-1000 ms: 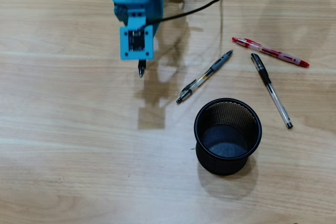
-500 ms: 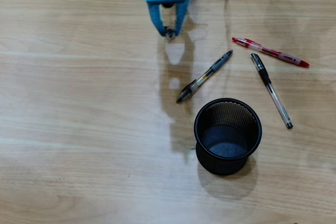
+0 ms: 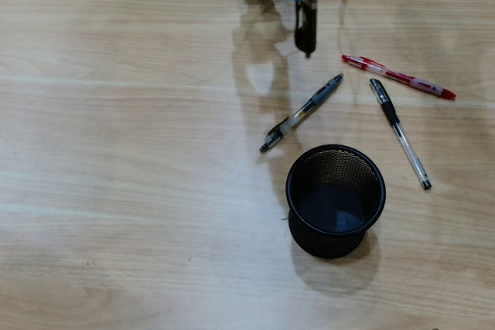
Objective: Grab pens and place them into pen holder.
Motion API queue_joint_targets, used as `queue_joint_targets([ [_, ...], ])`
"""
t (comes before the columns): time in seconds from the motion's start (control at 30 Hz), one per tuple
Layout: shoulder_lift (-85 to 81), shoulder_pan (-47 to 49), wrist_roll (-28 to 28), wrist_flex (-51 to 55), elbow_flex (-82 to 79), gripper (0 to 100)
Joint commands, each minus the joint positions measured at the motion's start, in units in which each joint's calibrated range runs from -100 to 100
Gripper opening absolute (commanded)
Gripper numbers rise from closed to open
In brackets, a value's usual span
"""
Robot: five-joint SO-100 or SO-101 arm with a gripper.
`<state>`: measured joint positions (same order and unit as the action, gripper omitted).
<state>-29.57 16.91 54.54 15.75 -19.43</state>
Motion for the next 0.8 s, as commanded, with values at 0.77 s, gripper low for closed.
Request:
queue_joint_targets([
  [0.77, 36.23, 2.98, 2.16, -17.53, 11.29, 2],
])
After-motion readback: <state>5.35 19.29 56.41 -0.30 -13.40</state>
